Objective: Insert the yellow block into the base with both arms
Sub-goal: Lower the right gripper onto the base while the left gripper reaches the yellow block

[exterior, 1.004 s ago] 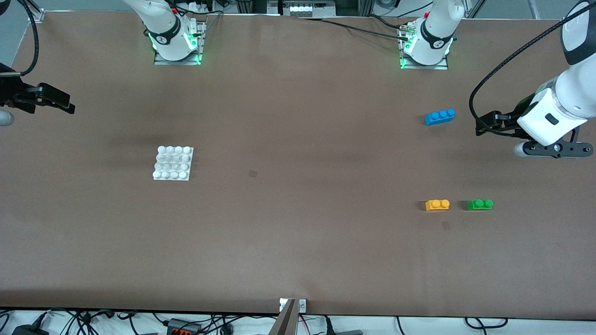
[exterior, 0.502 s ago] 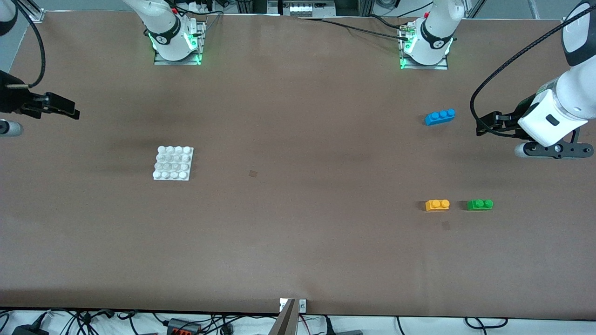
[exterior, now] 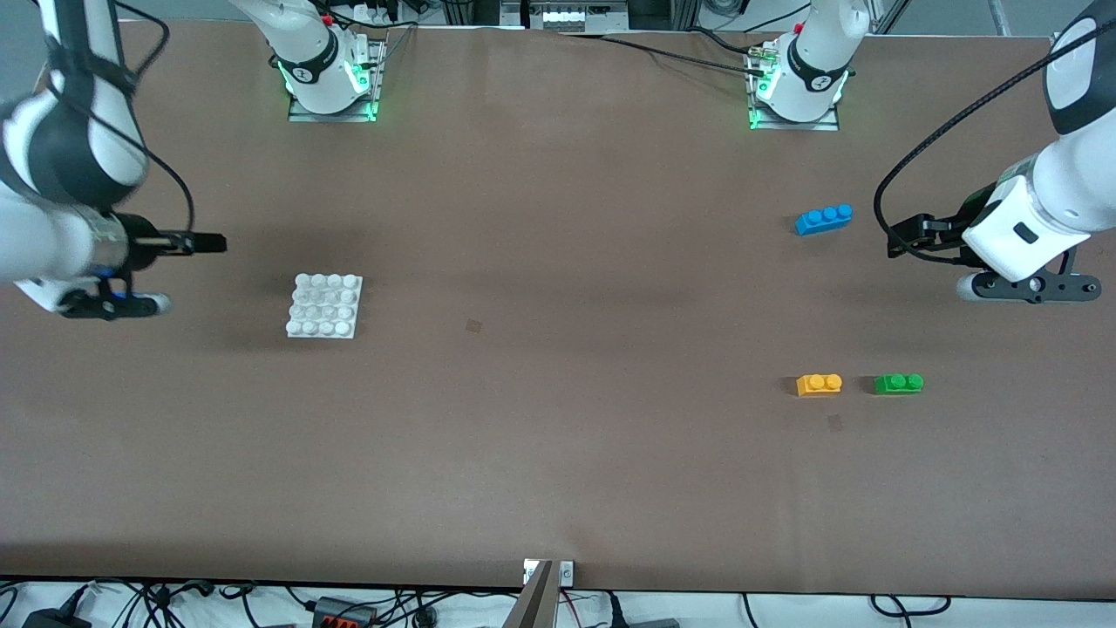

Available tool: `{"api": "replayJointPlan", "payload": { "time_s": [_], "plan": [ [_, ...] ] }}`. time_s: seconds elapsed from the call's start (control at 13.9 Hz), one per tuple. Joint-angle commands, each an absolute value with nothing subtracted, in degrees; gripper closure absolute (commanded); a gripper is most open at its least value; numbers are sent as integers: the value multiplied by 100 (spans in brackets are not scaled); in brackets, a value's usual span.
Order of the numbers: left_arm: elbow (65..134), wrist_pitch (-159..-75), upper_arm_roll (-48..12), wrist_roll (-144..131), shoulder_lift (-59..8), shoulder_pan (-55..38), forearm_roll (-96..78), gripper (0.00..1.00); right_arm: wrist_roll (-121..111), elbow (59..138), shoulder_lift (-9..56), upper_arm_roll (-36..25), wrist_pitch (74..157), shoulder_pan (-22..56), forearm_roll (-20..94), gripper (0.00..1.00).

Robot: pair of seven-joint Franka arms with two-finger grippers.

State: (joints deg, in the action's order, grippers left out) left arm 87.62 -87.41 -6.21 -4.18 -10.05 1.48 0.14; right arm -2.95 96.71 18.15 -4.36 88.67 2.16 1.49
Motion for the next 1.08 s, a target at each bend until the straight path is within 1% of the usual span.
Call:
{"api": "replayJointPlan", "payload": {
  "time_s": [0.0, 0.22, 0.36, 0.43, 0.65, 0.79, 1.0],
  "plan": [
    [8762, -9120, -633, -308, -1396, 193, 0, 0, -246, 10263, 1986, -448, 9664, 45, 543, 0],
    [8877, -9903, -633, -308, -1844, 193, 0, 0, -325, 11002, 2214, -448, 10780, 18, 1009, 0],
    [8921, -10412, -624, -308, -2187, 193, 35, 0, -334, 11205, 2477, -431, 11493, 149, 1195, 0],
    [8999, -10659, -624, -308, -2310, 211, 70, 0, -334, 11206, 2583, -422, 11714, 254, 1195, 0],
    [9026, -11204, -563, -316, -2767, 211, 79, 0, -325, 11215, 2794, -404, 11883, 465, 1204, 0],
    [9096, -11617, -536, -308, -2987, 202, 88, 0, -334, 11206, 2917, -396, 11997, 475, 1204, 0],
    [9097, -11925, -536, -316, -3243, 150, 97, 0, -334, 11215, 2979, -396, 11980, 519, 1204, 0]
  ]
}}
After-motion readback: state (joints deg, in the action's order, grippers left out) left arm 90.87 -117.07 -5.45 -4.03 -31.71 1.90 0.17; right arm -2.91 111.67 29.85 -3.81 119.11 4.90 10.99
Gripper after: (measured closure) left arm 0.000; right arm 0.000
